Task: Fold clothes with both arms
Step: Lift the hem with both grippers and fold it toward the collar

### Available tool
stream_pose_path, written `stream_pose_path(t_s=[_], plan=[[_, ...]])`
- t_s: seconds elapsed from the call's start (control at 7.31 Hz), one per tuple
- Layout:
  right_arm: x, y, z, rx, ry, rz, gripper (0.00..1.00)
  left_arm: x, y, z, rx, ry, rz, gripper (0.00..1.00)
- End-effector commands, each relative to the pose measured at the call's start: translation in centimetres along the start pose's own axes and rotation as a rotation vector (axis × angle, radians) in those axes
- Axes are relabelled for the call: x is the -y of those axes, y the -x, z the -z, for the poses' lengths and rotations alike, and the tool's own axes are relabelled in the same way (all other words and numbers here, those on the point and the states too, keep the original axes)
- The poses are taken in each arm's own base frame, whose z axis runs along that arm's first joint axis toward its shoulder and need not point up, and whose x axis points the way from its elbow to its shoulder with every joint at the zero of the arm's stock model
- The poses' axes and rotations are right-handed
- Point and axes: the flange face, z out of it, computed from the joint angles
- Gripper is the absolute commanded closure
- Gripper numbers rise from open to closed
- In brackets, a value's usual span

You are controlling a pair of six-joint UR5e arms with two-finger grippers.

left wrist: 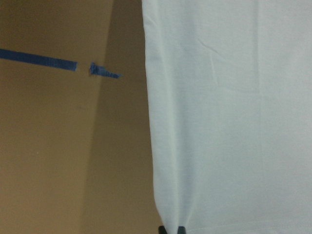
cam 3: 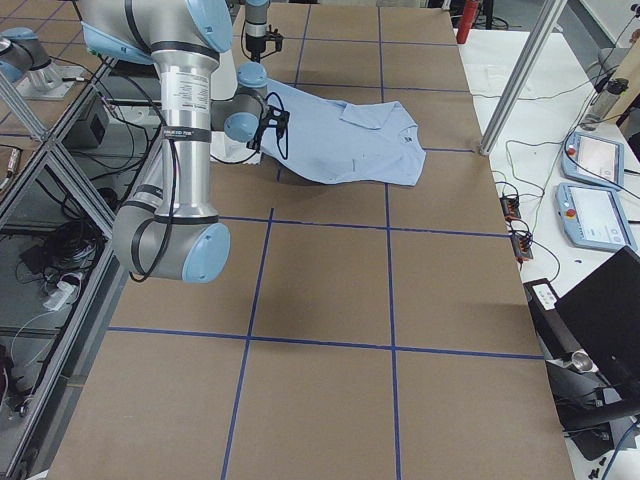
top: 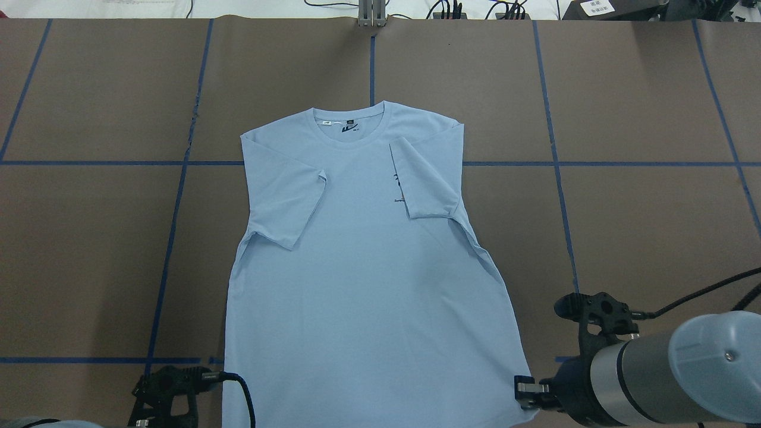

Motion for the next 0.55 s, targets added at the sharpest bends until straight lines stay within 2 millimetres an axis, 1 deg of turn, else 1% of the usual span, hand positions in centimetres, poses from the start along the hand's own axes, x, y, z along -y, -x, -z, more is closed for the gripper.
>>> stream_pose_path(t_s=[0.0, 0.14, 0.27, 0.41], plan=[[-1.6, -0.6, 0.8, -0.007, 0.080, 0.009, 1.00, -1.2, 0.1, 1.8, -0.007, 0.046, -0.050, 1.00], [-0.7, -0.5, 0.9, -0.001, 0.059, 0.001, 1.00, -0.4, 0.2, 1.9, -0.006, 0.030, -0.041, 1.00], [1.3, -0.7, 1.0, 0.000, 0.017, -0.023, 1.00, 0.6, 0.1, 2.1, -0.009, 0.011, -0.027, 1.00], [3.8, -0.3, 1.3, 0.016, -0.035, -0.019, 1.00, 2.5, 0.1, 2.8, -0.021, -0.027, -0.003, 1.00]])
